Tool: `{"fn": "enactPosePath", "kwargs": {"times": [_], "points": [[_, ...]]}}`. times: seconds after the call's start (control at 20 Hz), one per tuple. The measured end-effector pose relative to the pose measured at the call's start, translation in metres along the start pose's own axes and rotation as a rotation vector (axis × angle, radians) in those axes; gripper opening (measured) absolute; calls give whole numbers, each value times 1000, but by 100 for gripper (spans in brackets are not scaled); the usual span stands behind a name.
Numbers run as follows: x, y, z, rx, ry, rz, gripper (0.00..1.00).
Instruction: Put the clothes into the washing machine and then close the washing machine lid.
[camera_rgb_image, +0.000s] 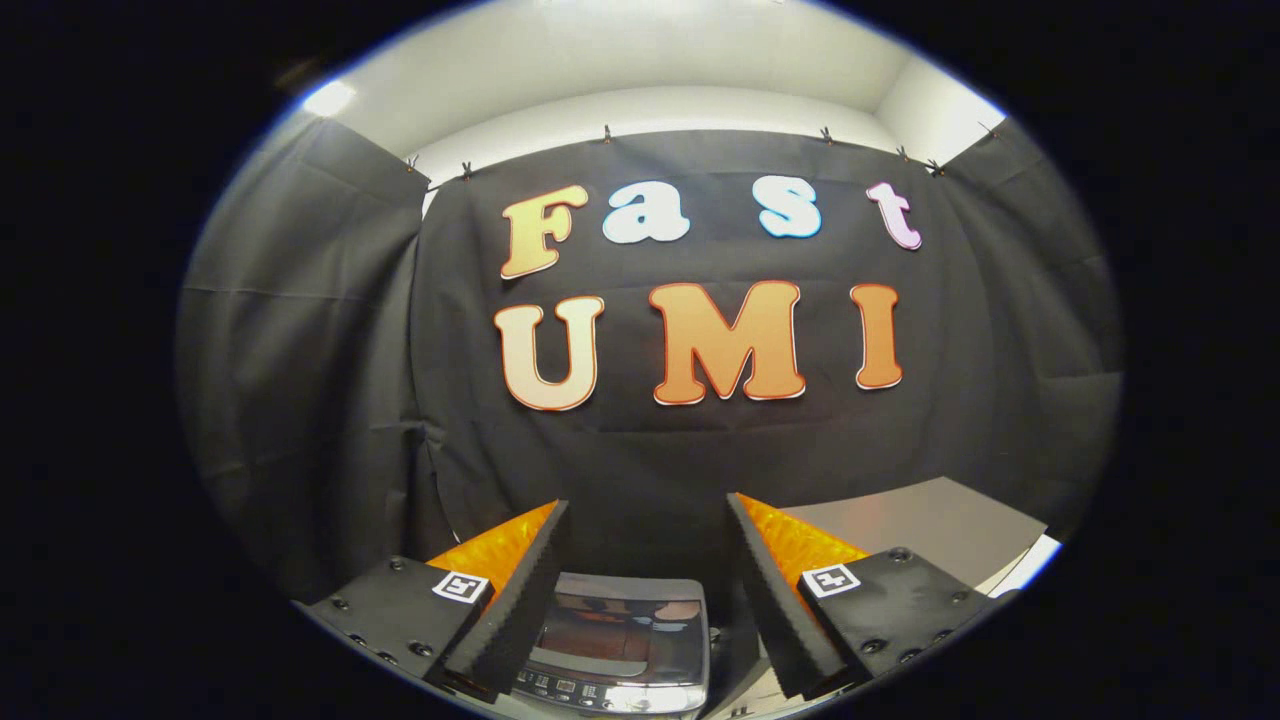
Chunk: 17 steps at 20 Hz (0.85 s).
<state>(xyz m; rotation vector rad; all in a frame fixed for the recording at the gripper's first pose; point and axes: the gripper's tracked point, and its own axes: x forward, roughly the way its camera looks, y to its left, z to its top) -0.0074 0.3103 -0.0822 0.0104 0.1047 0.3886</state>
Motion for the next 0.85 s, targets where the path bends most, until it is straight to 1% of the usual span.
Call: {"fn": "enactPosePath", "kwargs": {"times": [0.15,0.35,0.5,0.7,0.85], "points": [[-31,-28,18,-9,-36,-36,98],[-71,-65,41,-34,-82,-107,98],[-97,-79,40,-28,-77,-124,98],[-118,-102,34,-79,-65,-177,98],[-126,-104,34,-49,-69,-181,98]]}}
